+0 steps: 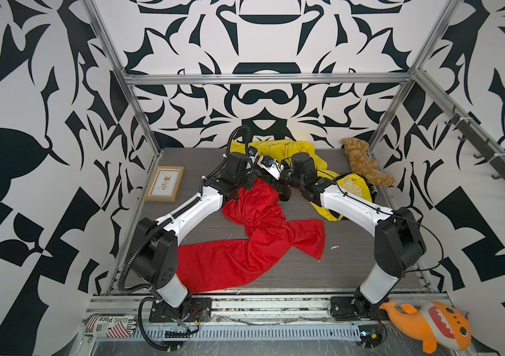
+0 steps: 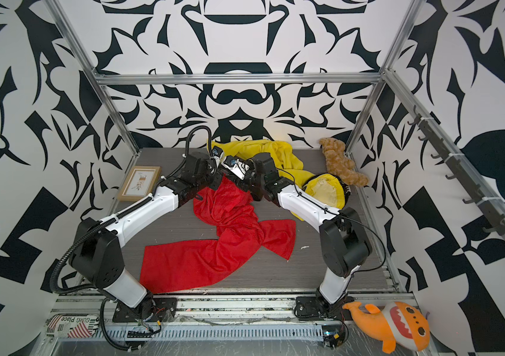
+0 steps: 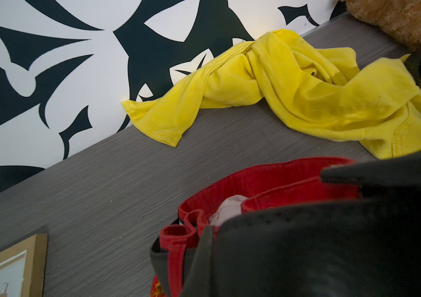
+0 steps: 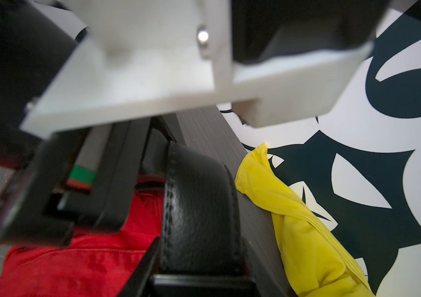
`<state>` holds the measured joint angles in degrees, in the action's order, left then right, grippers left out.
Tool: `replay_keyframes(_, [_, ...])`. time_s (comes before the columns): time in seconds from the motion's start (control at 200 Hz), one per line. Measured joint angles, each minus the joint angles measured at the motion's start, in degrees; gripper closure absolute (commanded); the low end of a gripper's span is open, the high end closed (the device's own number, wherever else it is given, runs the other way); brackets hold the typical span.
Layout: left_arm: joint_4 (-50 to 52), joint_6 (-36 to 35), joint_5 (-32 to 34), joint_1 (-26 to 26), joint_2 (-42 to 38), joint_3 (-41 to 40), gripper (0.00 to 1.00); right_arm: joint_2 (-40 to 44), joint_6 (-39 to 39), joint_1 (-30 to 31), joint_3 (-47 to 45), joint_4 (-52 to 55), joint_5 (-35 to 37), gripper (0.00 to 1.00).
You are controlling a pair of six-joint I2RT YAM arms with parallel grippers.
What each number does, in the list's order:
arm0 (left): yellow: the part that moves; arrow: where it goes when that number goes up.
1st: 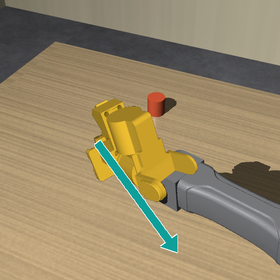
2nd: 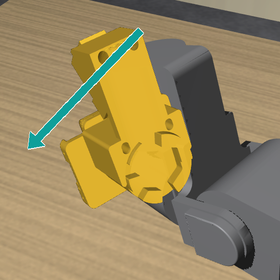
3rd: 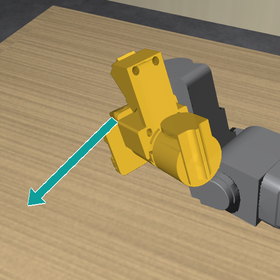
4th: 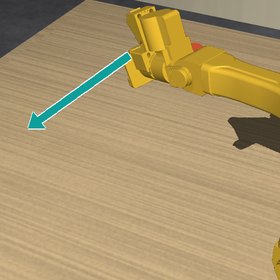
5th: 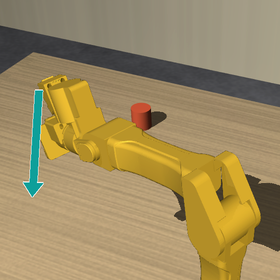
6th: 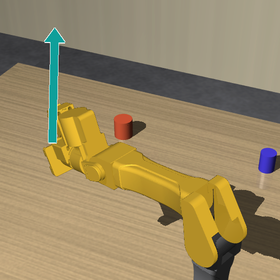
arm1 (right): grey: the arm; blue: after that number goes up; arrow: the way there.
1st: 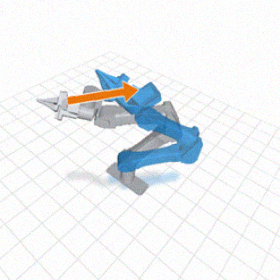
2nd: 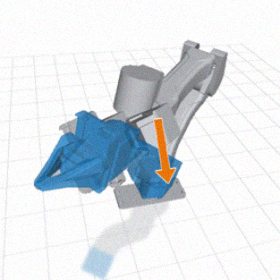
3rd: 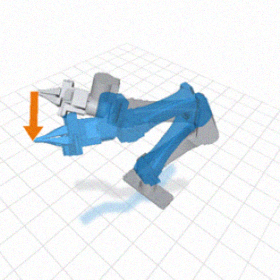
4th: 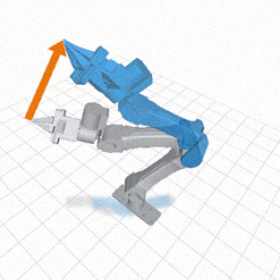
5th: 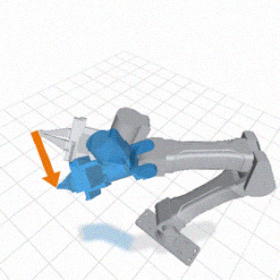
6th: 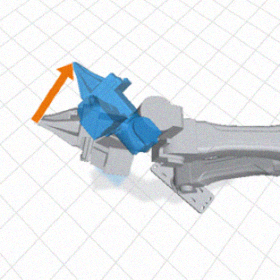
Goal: Remove the belt from the trousers
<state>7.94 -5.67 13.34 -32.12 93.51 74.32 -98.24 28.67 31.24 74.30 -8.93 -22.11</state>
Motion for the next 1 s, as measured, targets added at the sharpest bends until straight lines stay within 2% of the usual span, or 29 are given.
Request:
replay_keyframes(0.205, [-3.9, 2.8, 0.4, 0.2, -0.1, -3.7, 1.0, 2.7, -1.8, -0.8, -2.1, 0.6, -1.9, 1.0])
replay_keyframes(0.61, [-15.7, 9.5, -3.0, 0.2, -2.4, -13.7, 1.0, 3.0, -1.2, -1.5, -2.5, 4.2, -5.5, 1.0])
replay_keyframes(0.84, [-18.9, 12.2, -5.9, 2.1, -3.9, -16.5, 1.0, 3.1, -0.4, -1.9, -1.4, 7.1, -7.6, 1.0])
replay_keyframes(0.87, [-18.9, 12.2, -6.3, 2.1, -3.9, -16.5, 0.9, 3.1, -0.1, -2.0, -0.9, 8.0, -7.8, 1.0])
replay_keyframes(0.945, [-18.9, 11.6, -6.8, 2.2, -3.9, -16.5, 0.79, 3.1, 0.7, -2.3, 1.0, 11.1, -8.5, 1.0])
replay_keyframes(1.0, [-18.8, 10.9, -6.5, 2.3, -3.9, -16.5, 0.63, 3.0, 1.6, -2.8, 2.8, 14.2, -9.1, 1.0])
